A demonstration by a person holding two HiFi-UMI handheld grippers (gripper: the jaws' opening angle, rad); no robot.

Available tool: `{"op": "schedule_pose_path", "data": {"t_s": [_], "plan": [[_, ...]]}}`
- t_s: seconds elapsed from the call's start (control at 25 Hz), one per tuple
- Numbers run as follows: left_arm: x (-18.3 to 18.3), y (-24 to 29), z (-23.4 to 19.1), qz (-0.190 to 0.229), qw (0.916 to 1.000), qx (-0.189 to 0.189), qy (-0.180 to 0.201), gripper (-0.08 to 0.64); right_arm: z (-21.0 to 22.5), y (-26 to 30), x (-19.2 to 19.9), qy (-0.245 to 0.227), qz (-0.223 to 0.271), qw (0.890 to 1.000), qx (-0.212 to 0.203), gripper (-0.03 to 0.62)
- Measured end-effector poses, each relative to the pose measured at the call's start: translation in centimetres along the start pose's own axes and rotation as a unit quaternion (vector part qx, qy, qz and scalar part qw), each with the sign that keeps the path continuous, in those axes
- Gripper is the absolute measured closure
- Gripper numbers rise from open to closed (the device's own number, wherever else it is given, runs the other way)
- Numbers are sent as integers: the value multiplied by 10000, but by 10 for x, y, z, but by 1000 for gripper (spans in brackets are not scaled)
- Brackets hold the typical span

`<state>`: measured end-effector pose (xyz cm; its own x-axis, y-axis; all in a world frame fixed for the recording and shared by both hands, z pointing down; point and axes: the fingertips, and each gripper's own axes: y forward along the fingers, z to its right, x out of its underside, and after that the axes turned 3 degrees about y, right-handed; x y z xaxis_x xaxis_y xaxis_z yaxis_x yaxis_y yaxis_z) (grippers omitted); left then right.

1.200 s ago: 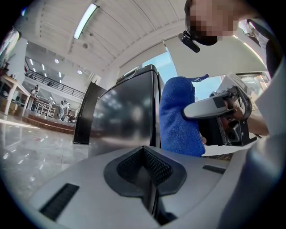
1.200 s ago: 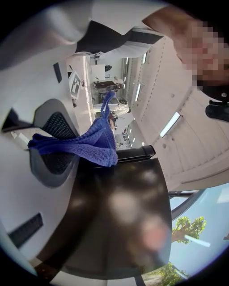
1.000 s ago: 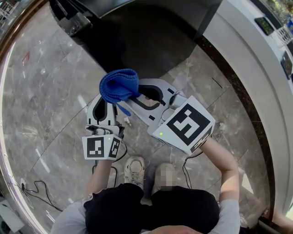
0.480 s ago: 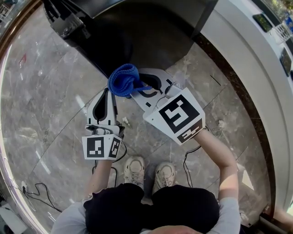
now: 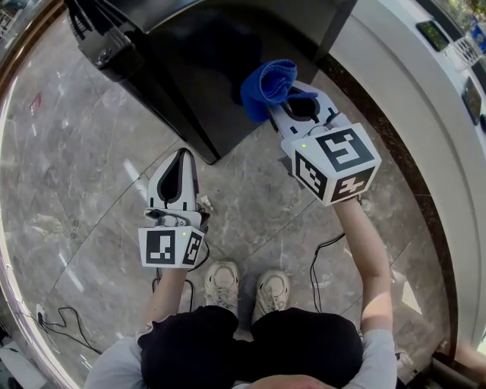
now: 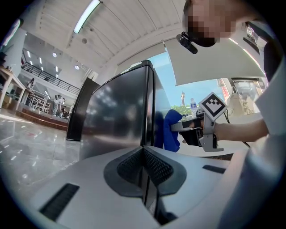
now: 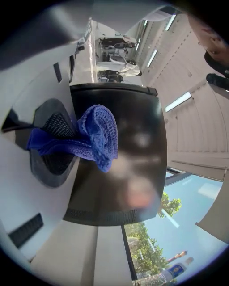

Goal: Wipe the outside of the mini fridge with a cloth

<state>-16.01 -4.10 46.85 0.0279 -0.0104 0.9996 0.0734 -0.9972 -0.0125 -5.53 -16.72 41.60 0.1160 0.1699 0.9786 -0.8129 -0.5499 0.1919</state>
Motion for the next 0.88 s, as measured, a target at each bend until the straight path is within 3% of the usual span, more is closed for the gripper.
{"op": "schedule_pose_path", "data": {"t_s": [0.24,0.52,0.88], "plan": [[4,3,7,-50,9999,98,-18,555,64,-2,0,102,28,9970,765,520],[14,6,12,-192,9997,152,1,555,133,-1,12,37,-24,9860,1667,520],[22,11,14,-339,9993,179,3,555,207,-2,-2,25,-116,9707,2399,520]]}}
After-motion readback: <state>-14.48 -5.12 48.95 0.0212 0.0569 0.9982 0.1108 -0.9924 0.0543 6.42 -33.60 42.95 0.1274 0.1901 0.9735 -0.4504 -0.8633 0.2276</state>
